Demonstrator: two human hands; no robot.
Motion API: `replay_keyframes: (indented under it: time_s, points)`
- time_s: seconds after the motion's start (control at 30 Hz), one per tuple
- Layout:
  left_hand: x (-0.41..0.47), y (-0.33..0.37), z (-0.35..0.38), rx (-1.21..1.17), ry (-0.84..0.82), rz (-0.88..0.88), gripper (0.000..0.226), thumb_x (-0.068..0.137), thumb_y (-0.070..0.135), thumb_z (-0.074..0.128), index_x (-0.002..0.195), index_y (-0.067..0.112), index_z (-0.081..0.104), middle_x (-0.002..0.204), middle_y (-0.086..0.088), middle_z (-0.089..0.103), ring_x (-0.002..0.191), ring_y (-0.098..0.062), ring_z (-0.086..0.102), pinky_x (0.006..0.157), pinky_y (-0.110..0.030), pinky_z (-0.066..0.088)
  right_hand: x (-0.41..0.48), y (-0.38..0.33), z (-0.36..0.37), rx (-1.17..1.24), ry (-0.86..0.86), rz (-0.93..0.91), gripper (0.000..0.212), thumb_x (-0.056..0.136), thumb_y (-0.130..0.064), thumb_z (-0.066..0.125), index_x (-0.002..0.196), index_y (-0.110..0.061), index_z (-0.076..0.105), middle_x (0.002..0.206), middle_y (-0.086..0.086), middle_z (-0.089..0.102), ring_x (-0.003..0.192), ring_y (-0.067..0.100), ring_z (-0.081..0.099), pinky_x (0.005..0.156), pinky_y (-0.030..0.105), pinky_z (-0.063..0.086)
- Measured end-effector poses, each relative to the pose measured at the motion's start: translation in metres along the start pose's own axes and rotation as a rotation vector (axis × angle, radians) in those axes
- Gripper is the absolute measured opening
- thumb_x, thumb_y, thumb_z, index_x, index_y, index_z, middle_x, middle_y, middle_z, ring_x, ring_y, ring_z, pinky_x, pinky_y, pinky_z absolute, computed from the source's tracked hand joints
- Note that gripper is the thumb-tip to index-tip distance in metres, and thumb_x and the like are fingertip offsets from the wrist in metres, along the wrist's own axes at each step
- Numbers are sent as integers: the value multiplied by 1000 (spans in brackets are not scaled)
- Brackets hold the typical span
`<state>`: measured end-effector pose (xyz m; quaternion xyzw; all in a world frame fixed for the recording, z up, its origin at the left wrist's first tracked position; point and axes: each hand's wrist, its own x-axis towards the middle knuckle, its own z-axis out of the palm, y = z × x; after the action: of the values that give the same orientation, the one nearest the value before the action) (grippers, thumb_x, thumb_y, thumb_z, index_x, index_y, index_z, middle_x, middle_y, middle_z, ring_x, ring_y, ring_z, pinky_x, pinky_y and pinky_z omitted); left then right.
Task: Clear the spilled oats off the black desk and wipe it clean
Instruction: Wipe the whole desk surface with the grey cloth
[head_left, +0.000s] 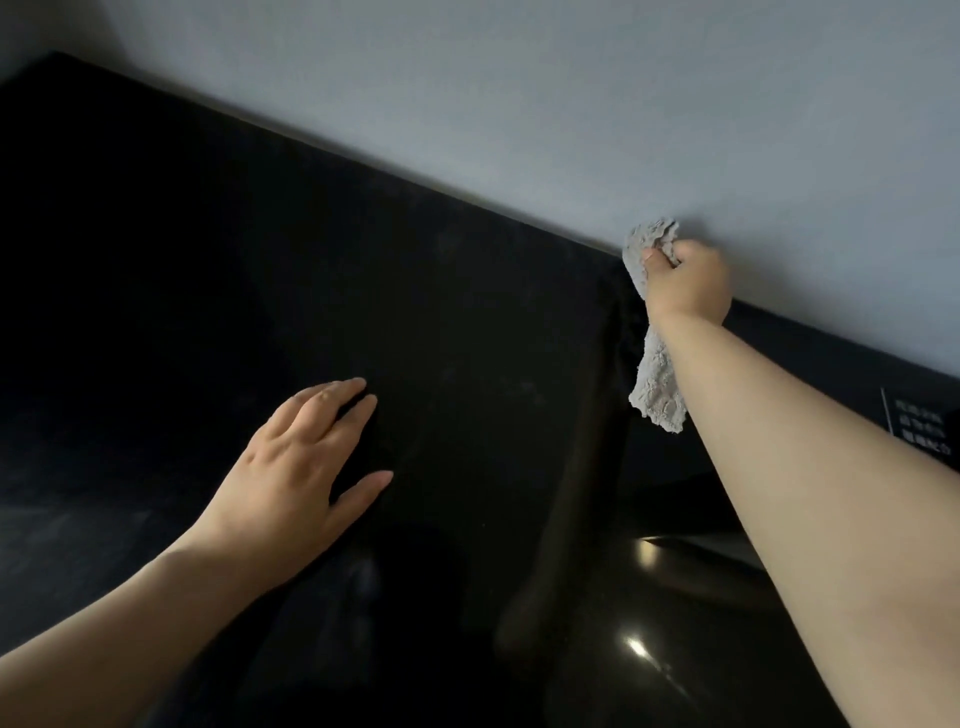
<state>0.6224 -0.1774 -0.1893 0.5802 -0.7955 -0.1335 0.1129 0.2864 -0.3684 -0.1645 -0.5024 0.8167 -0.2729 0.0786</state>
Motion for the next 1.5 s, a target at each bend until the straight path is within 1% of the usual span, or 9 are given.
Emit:
replay_keyframes:
  time_s: [0.2,0.47,0.6,0.8,0.93,1.07,1.27,1.4,1.5]
  points:
    - [11,-8,6,24,-18,-15,71,89,60,34,144,15,42,153,1,32,143,-18,27,108,-37,30,-31,-17,25,-4,-7,-190,35,97,-31,51,64,-22,40,74,-4,50,67,16,43,59,27,24]
    - [21,-3,9,22,-30,-23,72,90,61,31,145,16,41,155,2,31,143,-17,26,107,-36,30,-96,-20,-12,211,-392,-406,50,88,-23,65,50,-26,32,50,-11,41,48,6,39,46,17,26]
    - [22,-7,6,31,-30,-14,73,89,62,31,146,17,40,154,3,30,144,-16,25,108,-36,29,-22,-26,-4,225,-83,-327,49,90,-25,61,53,-21,29,47,-5,32,45,6,30,46,26,21]
    - [23,-1,16,28,-11,-9,71,90,61,32,145,16,41,153,1,33,143,-17,26,107,-36,31,7,-26,45,13,-43,-204,37,96,-32,51,62,-20,40,67,-2,51,64,19,46,56,28,28]
    - [24,-6,16,43,-25,-12,72,90,60,32,145,14,41,153,-1,33,142,-20,28,108,-38,33,-69,-29,32,62,-225,-471,36,91,-31,60,61,-20,45,61,-9,46,57,8,45,52,23,30]
    - [18,-7,15,32,-32,-15,72,90,59,32,144,14,42,153,-2,33,143,-20,27,109,-41,35,-113,-16,7,216,-446,-433,37,87,-29,66,57,-16,49,56,-6,50,53,11,47,52,30,39]
    - [24,-1,13,24,-1,-14,72,90,59,32,145,14,41,154,-1,32,143,-20,26,110,-38,31,-18,-25,-3,198,-15,-205,49,91,-27,61,53,-16,31,47,-2,32,43,9,31,45,24,21]
    - [20,-5,13,47,-7,-29,71,90,58,33,145,13,41,154,-2,32,143,-21,26,110,-38,29,-29,-29,37,57,-49,-192,31,93,-33,54,67,-17,50,72,2,59,65,20,49,59,27,28]
    - [18,-7,14,71,-16,-37,71,90,58,33,145,13,41,153,-3,32,143,-22,27,109,-37,28,-98,-40,40,79,-130,-388,34,91,-32,57,62,-24,43,71,-9,52,64,10,45,54,25,26]
